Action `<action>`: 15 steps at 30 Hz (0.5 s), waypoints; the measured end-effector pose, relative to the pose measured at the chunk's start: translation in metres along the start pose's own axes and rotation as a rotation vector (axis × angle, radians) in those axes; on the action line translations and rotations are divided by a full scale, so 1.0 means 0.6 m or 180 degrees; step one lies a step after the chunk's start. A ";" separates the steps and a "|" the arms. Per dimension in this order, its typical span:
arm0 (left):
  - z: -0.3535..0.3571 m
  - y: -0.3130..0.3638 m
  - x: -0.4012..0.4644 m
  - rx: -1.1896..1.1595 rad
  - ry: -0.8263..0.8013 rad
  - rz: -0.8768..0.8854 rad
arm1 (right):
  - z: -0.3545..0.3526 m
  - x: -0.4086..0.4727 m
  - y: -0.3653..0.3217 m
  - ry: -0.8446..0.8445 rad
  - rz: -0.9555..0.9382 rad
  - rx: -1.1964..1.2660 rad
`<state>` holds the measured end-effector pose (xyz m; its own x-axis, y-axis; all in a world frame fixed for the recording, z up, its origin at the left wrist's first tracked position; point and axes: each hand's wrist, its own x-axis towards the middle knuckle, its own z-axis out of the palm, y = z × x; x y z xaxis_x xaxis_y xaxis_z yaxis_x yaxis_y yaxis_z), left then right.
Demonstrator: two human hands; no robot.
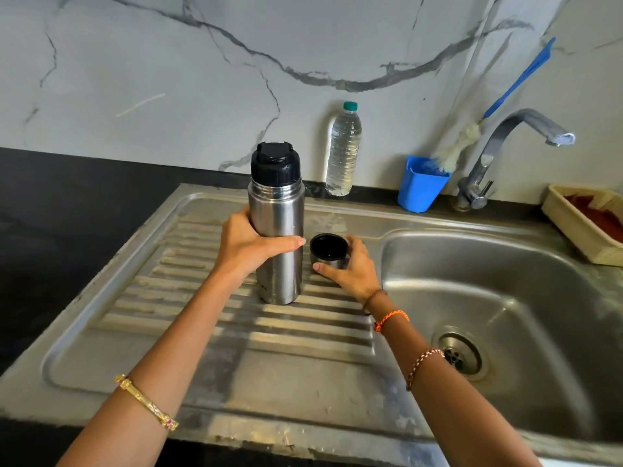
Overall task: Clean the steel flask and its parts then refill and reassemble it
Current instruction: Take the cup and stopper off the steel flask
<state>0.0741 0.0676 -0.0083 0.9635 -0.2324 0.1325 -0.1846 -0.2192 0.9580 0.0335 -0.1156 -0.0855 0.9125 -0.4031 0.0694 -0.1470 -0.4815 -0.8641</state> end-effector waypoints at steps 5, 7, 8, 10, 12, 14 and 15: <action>0.010 -0.011 -0.008 -0.0028 -0.0018 -0.0058 | -0.060 -0.032 -0.091 0.0345 -0.0386 0.0550; 0.009 -0.009 -0.005 0.0012 -0.0015 -0.0071 | -0.080 -0.046 -0.167 0.0484 -0.0895 0.0433; 0.009 -0.008 -0.003 0.0041 -0.0021 -0.0080 | -0.087 -0.053 -0.206 0.0508 -0.1102 0.0176; 0.006 -0.005 -0.003 0.0058 -0.0072 -0.0078 | -0.091 -0.065 -0.279 0.0414 -0.1225 -0.0712; 0.005 -0.001 -0.008 0.0057 -0.0118 -0.0031 | -0.082 -0.064 -0.330 0.0368 -0.1083 -0.1980; 0.005 0.000 -0.013 0.0118 -0.0107 0.0002 | -0.060 -0.056 -0.358 0.0410 -0.1083 -0.2869; 0.005 0.000 -0.014 0.0143 -0.0102 0.0013 | -0.050 -0.054 -0.366 0.0428 -0.1135 -0.3075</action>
<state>0.0652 0.0666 -0.0105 0.9562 -0.2635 0.1275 -0.1978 -0.2604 0.9450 0.0250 -0.0199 0.1170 0.9216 -0.1699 0.3489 -0.1744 -0.9845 -0.0186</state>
